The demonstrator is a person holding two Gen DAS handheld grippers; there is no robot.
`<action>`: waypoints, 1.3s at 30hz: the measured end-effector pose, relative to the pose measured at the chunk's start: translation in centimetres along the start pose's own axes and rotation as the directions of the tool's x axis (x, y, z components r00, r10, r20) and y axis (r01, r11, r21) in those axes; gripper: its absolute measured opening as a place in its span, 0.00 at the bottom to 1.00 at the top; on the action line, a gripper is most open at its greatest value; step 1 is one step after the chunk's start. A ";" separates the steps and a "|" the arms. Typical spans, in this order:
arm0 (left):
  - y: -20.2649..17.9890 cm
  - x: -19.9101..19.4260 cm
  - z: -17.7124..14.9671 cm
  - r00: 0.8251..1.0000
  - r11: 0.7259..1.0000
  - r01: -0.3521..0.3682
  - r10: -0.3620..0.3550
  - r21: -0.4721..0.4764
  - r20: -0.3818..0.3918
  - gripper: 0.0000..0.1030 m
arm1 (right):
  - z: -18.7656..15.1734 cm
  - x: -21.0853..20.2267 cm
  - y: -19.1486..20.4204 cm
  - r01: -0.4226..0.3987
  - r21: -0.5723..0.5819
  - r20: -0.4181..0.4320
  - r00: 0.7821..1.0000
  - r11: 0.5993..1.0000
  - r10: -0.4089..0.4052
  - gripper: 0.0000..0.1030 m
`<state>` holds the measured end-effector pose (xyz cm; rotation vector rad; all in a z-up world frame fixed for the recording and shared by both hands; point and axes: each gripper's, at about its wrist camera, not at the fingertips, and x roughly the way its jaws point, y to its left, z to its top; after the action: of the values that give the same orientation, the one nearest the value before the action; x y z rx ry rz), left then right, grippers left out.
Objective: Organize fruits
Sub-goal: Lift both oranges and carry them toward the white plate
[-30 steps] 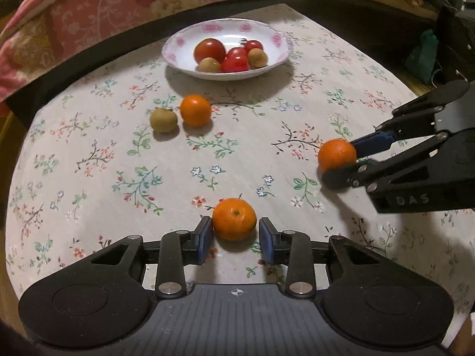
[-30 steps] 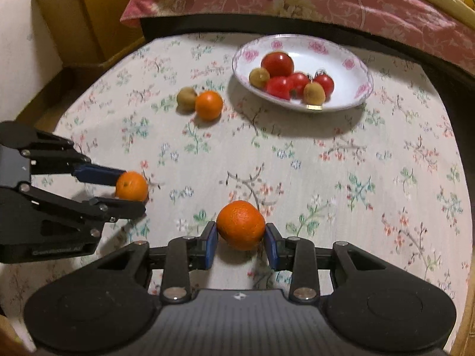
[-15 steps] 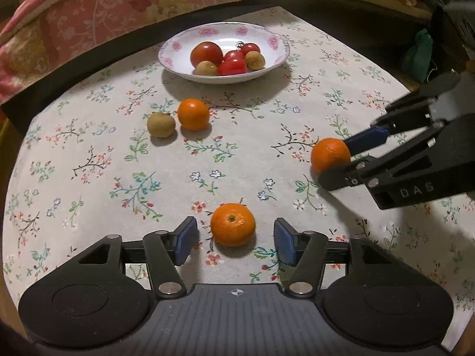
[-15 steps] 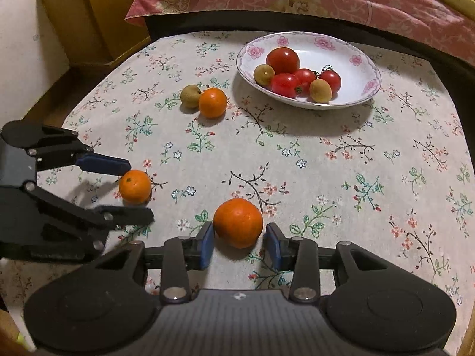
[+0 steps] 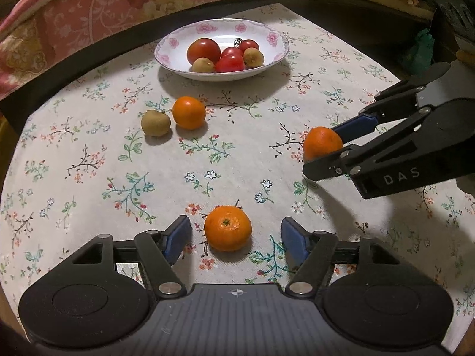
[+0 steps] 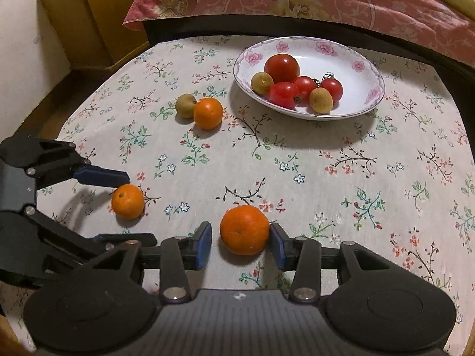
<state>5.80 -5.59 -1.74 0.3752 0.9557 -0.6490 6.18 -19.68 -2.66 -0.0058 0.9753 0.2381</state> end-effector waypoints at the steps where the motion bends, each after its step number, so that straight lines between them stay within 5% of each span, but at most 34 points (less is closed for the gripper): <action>1: 0.0 -0.1 0.0 1.000 1.000 0.002 -0.002 -0.003 0.000 0.69 | 0.0 0.0 0.0 0.002 -0.001 0.002 1.000 1.000 -0.002 0.40; 7: 0.0 -0.4 0.4 0.999 0.999 0.034 -0.034 0.002 -0.009 0.39 | 0.2 0.1 -0.1 -0.003 0.014 0.004 1.000 1.000 0.002 0.40; 39: 0.6 -0.6 2.0 0.999 0.999 0.043 -0.042 -0.027 0.028 0.38 | 0.8 -1.1 0.0 0.026 -0.002 0.030 0.999 1.000 -0.026 0.32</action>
<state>7.22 -6.08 -0.19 0.3212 0.9477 -0.6773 6.26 -19.75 -1.33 -0.0168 0.9445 0.2144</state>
